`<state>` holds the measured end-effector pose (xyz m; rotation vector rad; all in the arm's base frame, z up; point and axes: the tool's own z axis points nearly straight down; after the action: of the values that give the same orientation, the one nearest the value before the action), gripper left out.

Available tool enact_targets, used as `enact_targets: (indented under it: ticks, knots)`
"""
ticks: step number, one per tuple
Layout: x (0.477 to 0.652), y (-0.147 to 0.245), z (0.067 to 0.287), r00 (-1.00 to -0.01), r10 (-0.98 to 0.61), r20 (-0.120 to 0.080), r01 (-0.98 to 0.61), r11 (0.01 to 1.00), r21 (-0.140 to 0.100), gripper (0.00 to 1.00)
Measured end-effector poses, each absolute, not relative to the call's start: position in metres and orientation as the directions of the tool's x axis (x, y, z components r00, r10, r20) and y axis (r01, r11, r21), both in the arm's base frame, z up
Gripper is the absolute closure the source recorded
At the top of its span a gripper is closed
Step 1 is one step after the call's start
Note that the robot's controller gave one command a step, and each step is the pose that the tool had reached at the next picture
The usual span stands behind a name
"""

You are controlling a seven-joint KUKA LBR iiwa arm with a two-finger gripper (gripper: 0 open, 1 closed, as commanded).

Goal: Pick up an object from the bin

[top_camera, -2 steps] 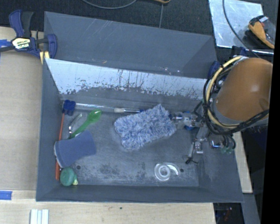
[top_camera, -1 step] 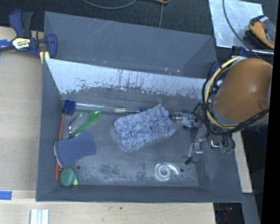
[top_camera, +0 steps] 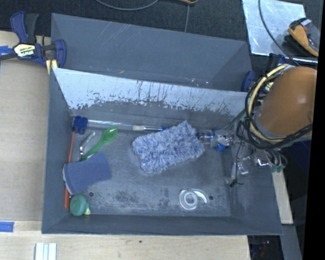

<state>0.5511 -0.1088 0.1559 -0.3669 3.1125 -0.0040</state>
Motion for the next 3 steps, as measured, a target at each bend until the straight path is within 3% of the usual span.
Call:
enact_targets:
  ticks: [1,2,3]
  knots:
    - [0.55,-0.105,0.153,-0.968,-0.25,-0.008,-0.25,0.968,-0.005,0.0]
    - [0.553,-0.072,0.232,-0.949,-0.316,-0.016,-0.316,0.949,-0.007,0.0]
    - [0.542,-0.103,0.097,-0.86,-0.51,0.002,-0.51,0.86,0.002,1.0]
